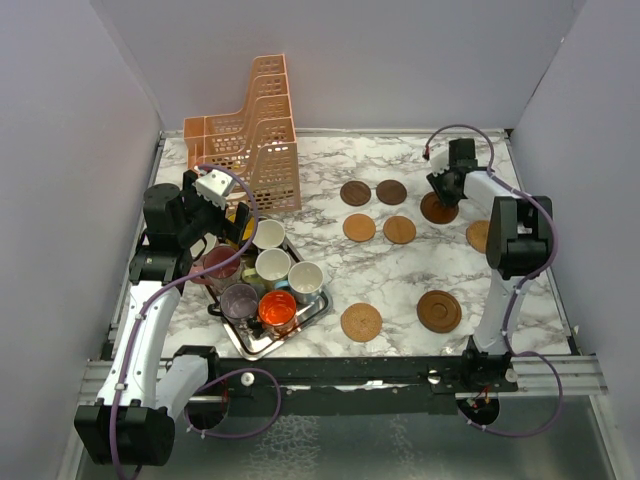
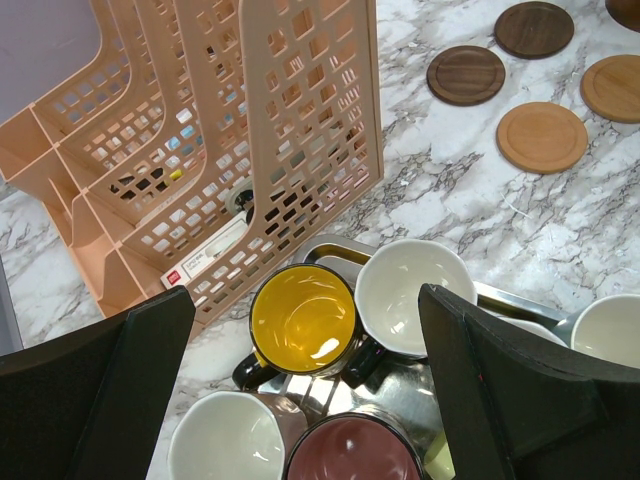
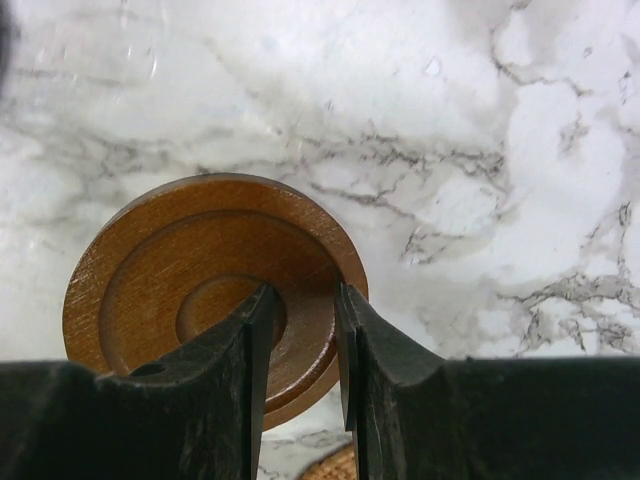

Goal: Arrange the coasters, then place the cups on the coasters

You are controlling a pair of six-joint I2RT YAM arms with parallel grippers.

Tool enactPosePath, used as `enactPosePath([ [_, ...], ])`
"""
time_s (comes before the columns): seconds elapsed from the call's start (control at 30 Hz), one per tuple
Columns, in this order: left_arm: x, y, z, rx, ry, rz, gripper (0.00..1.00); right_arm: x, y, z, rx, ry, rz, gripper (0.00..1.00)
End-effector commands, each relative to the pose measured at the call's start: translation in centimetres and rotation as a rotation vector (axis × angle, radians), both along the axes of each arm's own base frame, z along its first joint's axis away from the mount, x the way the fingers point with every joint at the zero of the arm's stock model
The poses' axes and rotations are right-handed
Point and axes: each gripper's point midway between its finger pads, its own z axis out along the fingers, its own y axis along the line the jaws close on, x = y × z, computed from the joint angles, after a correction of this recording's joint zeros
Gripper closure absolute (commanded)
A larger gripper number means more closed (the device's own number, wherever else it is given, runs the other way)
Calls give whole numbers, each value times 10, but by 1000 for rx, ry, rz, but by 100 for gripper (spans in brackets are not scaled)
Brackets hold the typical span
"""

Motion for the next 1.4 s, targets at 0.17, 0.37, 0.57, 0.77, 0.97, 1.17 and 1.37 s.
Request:
enactPosePath([
  [0.17, -2, -3, 3, -2, -13, -24, 1, 27, 2, -13, 36, -13, -57, 68],
  [0.37, -2, -4, 5, -3, -16, -27, 1, 34, 2, -19, 46, -24, -74, 69],
  [0.57, -2, -4, 2, -3, -12, -28, 1, 39, 4, -21, 59, -23, -78, 68],
  [0.77, -3, -4, 6, -1, -14, -26, 1, 43, 5, -16, 69, -29, -83, 68],
  [0.97, -4, -6, 6, -10, -12, -37, 1, 49, 8, -14, 84, -37, -78, 68],
  [1.17, -7, -4, 3, -2, -15, -30, 1, 50, 9, -21, 93, -29, -82, 68],
  [1.37, -7, -4, 3, 1, -17, -29, 1, 54, 11, -23, 99, -21, -85, 68],
])
